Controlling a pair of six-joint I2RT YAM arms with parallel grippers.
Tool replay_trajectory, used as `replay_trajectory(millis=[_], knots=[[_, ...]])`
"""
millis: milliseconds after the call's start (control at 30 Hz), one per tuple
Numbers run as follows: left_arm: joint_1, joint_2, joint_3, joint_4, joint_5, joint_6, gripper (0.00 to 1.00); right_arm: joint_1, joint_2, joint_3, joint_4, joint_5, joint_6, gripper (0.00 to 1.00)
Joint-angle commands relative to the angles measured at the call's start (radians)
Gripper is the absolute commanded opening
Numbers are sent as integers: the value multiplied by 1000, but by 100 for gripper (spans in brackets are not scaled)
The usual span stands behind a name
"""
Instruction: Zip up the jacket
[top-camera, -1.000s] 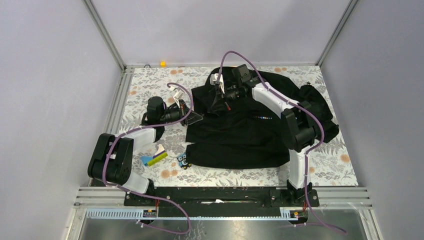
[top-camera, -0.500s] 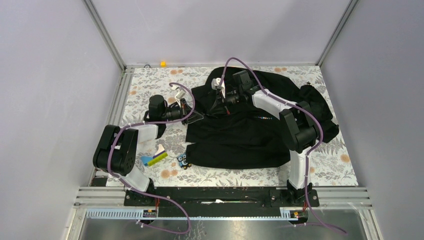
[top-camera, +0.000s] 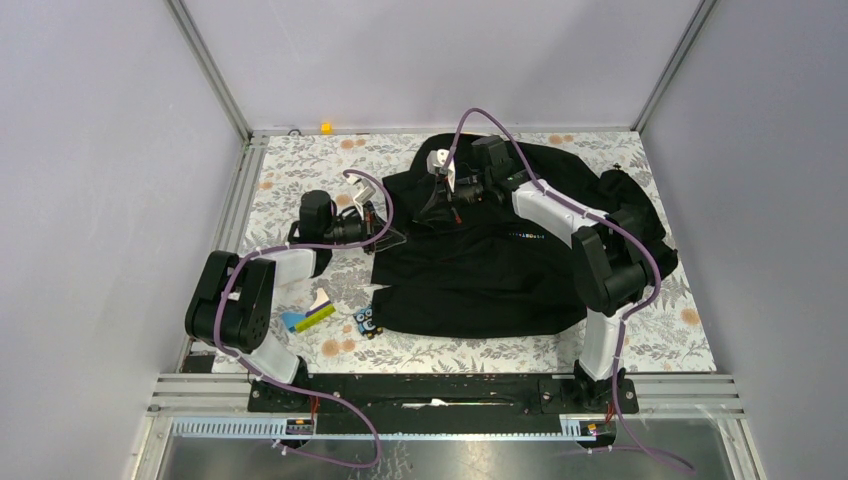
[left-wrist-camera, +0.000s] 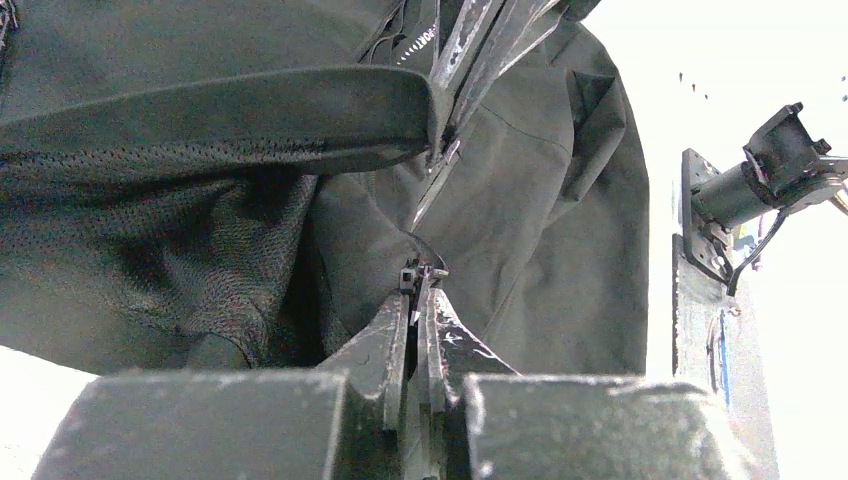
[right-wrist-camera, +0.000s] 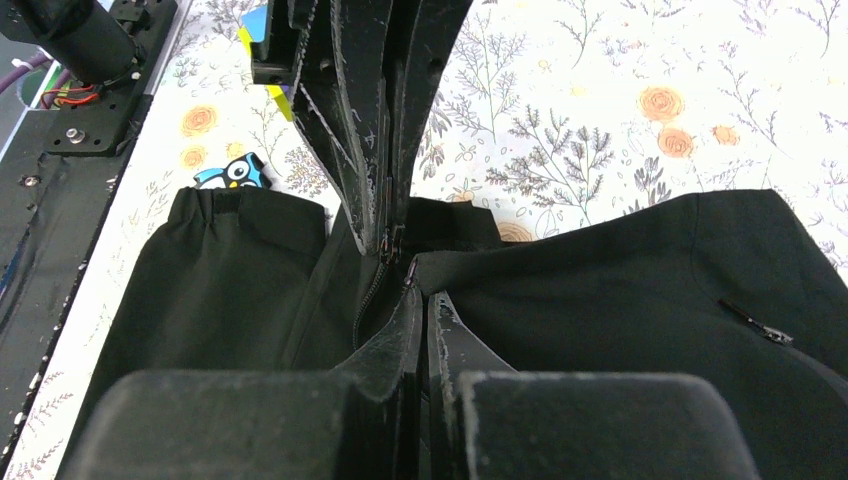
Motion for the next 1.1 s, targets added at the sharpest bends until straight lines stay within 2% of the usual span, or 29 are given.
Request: replay_trajectory(millis=[0,533,733,933,1067], knots=[[3,-46,21,66,36,14,0,6,-16,-1,39,-61,-4,0],[19,-43,-3,212,62,-86,0,19,33,0,38,-91,-47,0],[19,-39,-1,213,67,-90,0,20,36,1,40,-86,-52,0],[19,-30,9,184,72,-78,0,20,14,-53,200,-84,41,0],[19,-26,13,176,74,-76,0,20,16,-58,221,-93,56,0]])
